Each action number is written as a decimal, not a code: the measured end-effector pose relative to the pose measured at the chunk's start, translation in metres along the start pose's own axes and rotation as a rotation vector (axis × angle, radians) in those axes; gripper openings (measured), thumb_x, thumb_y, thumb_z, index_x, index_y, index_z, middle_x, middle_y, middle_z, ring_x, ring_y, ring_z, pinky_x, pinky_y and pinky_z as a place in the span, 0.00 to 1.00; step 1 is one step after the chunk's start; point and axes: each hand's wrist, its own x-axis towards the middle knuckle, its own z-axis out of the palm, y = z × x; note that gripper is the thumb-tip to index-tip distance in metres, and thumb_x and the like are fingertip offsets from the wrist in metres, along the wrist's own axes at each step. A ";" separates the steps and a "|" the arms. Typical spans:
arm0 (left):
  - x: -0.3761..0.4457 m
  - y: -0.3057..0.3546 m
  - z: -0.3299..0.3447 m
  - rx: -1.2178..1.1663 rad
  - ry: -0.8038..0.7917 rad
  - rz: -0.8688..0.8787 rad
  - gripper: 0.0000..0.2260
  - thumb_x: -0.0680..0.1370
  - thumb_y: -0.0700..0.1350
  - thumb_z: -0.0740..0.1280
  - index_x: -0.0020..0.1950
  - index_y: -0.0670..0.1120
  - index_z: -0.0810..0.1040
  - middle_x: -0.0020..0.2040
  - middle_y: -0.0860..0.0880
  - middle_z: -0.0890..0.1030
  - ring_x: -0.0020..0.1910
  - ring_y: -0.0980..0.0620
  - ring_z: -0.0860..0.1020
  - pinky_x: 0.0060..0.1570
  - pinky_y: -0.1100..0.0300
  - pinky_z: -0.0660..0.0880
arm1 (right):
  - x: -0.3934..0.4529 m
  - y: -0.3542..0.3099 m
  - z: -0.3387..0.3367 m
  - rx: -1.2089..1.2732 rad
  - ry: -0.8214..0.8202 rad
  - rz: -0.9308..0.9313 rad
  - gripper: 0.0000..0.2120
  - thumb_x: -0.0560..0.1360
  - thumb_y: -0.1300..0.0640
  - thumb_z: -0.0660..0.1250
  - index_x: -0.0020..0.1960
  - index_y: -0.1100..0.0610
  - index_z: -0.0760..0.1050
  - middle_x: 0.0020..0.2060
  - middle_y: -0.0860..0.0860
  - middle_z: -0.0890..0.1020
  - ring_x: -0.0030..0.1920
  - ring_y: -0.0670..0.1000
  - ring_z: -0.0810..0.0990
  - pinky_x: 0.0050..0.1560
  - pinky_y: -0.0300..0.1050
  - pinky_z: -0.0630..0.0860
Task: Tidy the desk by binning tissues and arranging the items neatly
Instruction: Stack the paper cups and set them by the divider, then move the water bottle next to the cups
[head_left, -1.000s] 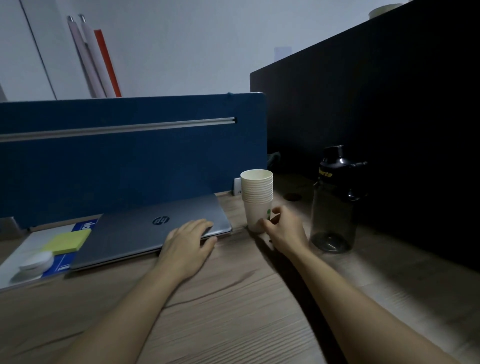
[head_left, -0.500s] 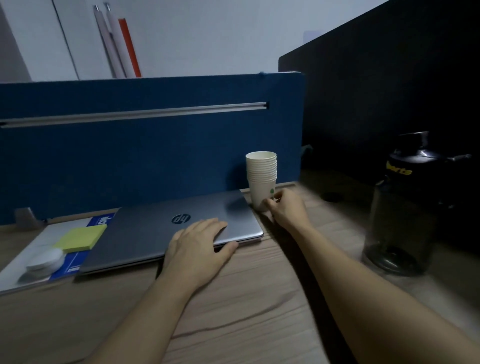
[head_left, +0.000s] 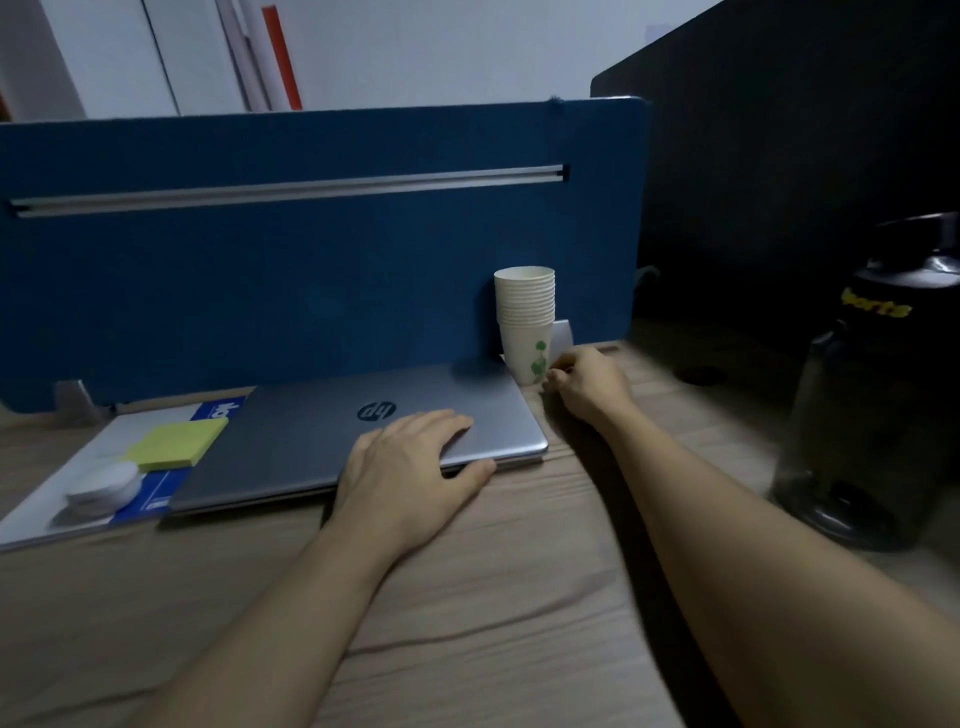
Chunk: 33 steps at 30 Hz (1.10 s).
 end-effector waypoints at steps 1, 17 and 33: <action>0.000 0.000 0.000 0.005 -0.009 -0.004 0.28 0.73 0.70 0.59 0.70 0.60 0.70 0.72 0.60 0.70 0.71 0.57 0.66 0.66 0.54 0.61 | -0.007 0.000 -0.004 0.028 -0.006 -0.009 0.10 0.78 0.54 0.63 0.53 0.54 0.82 0.50 0.55 0.84 0.52 0.57 0.80 0.54 0.51 0.76; -0.064 0.024 -0.034 -0.081 -0.061 0.017 0.21 0.76 0.55 0.64 0.69 0.55 0.73 0.70 0.54 0.74 0.69 0.52 0.70 0.66 0.55 0.66 | -0.207 0.045 -0.107 0.088 0.049 0.041 0.11 0.77 0.56 0.64 0.56 0.51 0.81 0.53 0.48 0.83 0.53 0.48 0.80 0.53 0.40 0.72; -0.147 0.021 -0.085 -0.122 -0.061 0.018 0.19 0.78 0.53 0.63 0.69 0.53 0.74 0.69 0.53 0.75 0.66 0.51 0.73 0.63 0.55 0.70 | -0.290 0.063 -0.151 0.376 0.435 0.335 0.17 0.76 0.57 0.64 0.64 0.60 0.73 0.57 0.57 0.78 0.56 0.56 0.77 0.54 0.43 0.69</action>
